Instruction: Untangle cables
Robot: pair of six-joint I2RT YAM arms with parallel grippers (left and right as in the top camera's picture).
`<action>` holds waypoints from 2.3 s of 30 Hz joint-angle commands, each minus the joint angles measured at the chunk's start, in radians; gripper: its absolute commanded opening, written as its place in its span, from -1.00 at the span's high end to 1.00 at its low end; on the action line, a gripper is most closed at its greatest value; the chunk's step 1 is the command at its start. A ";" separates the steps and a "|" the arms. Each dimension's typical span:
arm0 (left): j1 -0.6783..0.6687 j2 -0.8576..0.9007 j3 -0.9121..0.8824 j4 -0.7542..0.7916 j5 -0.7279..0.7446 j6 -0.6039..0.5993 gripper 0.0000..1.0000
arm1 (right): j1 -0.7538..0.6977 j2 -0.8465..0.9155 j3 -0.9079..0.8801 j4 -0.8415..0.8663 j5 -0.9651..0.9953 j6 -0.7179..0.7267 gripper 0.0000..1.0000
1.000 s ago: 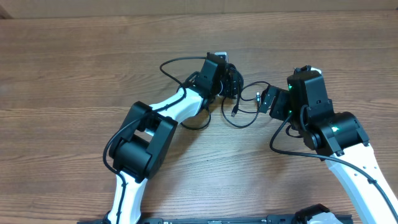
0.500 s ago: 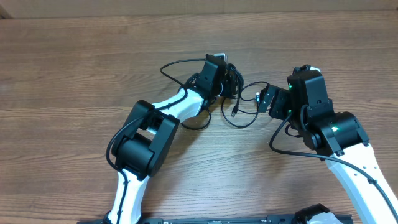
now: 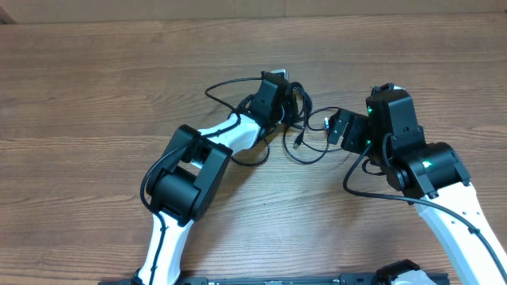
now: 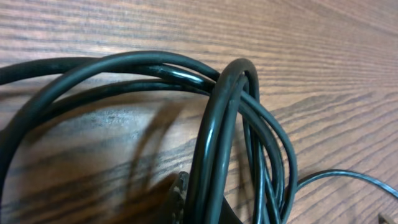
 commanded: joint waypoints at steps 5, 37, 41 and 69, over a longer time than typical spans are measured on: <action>0.008 -0.158 0.010 -0.215 0.124 0.260 0.92 | -0.003 -0.003 0.024 -0.040 -0.155 -0.168 -1.00; 0.051 -0.998 0.010 -0.981 0.173 0.510 0.92 | -0.003 -0.094 0.024 0.118 -1.018 -0.507 -0.91; 0.051 -0.999 0.010 -0.978 0.256 0.510 0.92 | -0.001 -0.094 0.024 0.154 -1.070 -0.506 -0.82; 0.051 -0.998 0.010 -0.961 0.369 0.499 0.92 | -0.001 -0.094 0.024 0.172 -1.122 -0.518 -0.41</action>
